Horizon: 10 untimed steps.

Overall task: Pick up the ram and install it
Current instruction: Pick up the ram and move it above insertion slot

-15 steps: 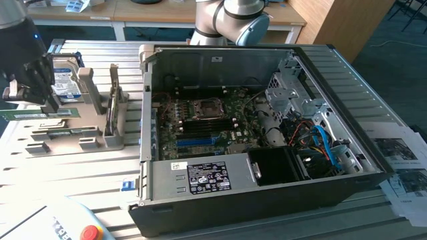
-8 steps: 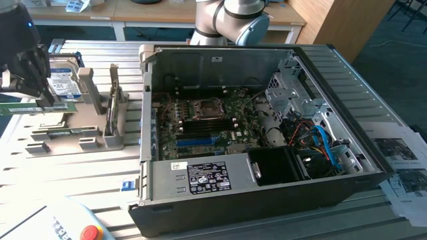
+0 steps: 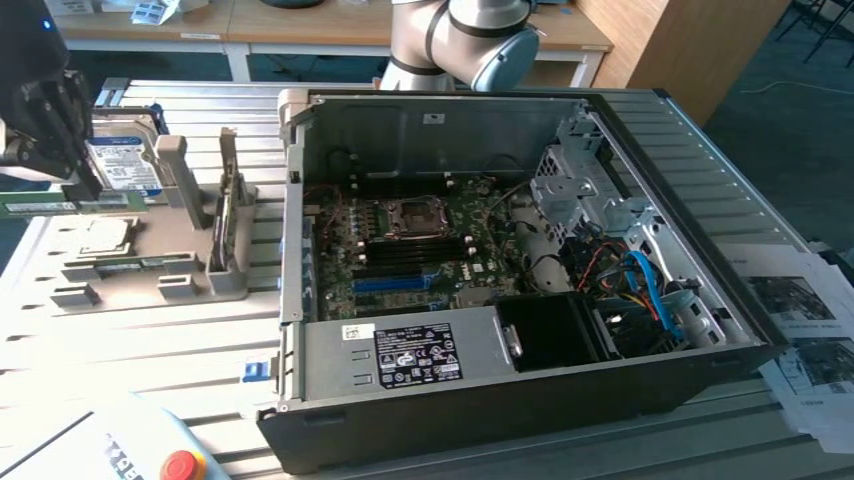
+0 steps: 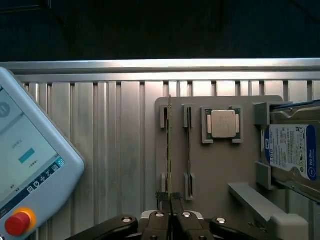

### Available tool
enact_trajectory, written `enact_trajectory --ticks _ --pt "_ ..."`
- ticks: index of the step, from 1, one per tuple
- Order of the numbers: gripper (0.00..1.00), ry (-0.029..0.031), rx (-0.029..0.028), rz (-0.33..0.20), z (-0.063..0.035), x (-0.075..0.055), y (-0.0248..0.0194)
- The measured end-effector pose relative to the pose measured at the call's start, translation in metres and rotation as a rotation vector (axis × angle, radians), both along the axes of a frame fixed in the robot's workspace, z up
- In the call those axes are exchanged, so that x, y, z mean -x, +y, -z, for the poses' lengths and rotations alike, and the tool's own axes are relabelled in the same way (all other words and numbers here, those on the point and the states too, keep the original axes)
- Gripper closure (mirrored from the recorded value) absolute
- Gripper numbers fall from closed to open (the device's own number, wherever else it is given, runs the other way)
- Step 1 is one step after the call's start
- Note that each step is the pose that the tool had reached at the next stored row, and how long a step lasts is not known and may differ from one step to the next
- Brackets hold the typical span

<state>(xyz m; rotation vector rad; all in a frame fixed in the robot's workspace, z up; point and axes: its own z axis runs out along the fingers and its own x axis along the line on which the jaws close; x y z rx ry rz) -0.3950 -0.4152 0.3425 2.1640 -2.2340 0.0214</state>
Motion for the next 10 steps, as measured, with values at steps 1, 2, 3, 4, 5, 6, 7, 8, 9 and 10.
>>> enact_trajectory --ticks 1,2,3,4,5,6,7,8,9,10 --pt "0.88 0.0001 0.0000 0.000 -0.0021 0.000 0.0000" --pt "0.88 0.0001 0.0000 0.000 -0.0041 0.000 0.0000" --pt "0.88 0.0000 -0.0001 0.000 -0.0059 0.000 0.0000" --pt "0.88 0.0001 -0.0001 0.000 -0.0077 0.000 0.0000" --pt "0.88 0.0000 -0.0001 0.000 -0.0095 0.000 0.0000" --pt "0.88 0.0000 -0.0001 0.000 -0.0114 0.000 0.0000" --pt "0.88 0.0000 -0.0001 0.000 -0.0133 0.000 0.0000" --pt "0.88 0.0001 -0.0001 0.000 -0.0152 0.000 0.0000" --pt "0.88 0.0000 0.0000 0.000 -0.0170 0.000 0.0000" --pt "0.88 0.0001 -0.0001 0.000 -0.0189 0.000 0.0000"
